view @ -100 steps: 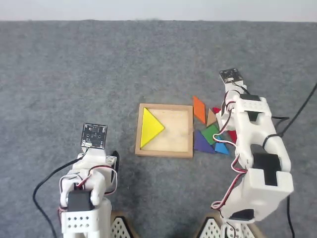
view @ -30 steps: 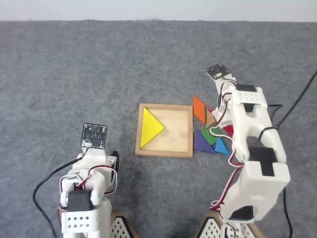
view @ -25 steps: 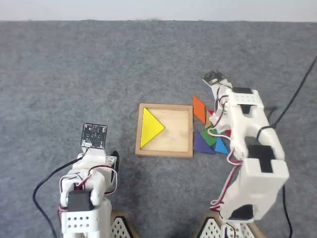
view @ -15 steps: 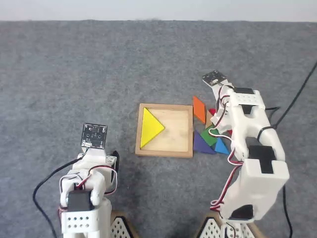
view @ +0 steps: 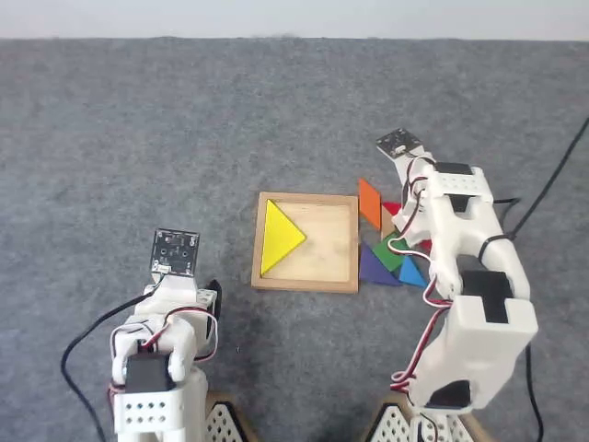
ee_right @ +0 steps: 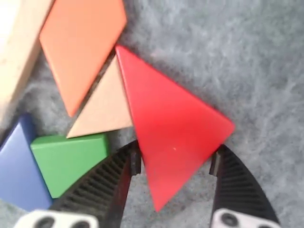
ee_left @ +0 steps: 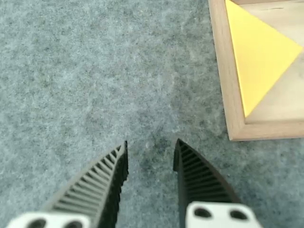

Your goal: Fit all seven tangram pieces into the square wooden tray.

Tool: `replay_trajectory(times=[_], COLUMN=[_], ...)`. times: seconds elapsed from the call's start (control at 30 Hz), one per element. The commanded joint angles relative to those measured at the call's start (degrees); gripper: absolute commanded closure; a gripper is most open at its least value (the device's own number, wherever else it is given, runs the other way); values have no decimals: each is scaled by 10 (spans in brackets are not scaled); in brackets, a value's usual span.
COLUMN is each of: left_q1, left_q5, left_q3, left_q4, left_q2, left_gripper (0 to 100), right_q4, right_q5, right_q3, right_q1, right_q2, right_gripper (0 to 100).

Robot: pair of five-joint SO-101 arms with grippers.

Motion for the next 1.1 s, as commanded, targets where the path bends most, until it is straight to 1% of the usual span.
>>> replay_trajectory(times=[0.0, 0.13, 0.27, 0.33, 0.5, 0.8, 0.87, 1.0, 1.07], left_q1=[1, 1, 1, 1, 1, 1, 1, 1, 1], left_q5=[-4, -4, -4, -4, -4, -4, -4, -4, -4], left_q3=[-5, -5, -5, -5, -5, -5, -5, -5, -5], left_q4=[5, 5, 5, 5, 5, 5, 5, 5, 5], left_q2=[-16, -16, -16, -16, -16, -16, -16, -16, -16], left_gripper=[847, 847, 847, 847, 847, 847, 847, 847, 847], right_q4=[-13, -19, -21, -28, -42, -42, -42, -42, -42], right_q5=[9, 12, 84, 98, 126, 142, 162, 166, 167], right_q3=[-33, -33, -33, -33, -55, -91, -89, -89, -89], right_q1=[-5, -2, -5, -6, -6, -6, -6, -6, -6], right_q2=[-11, -16, -12, -15, -11, -11, -10, -10, -10], right_gripper=[752, 753, 752, 752, 752, 752, 733, 636, 615])
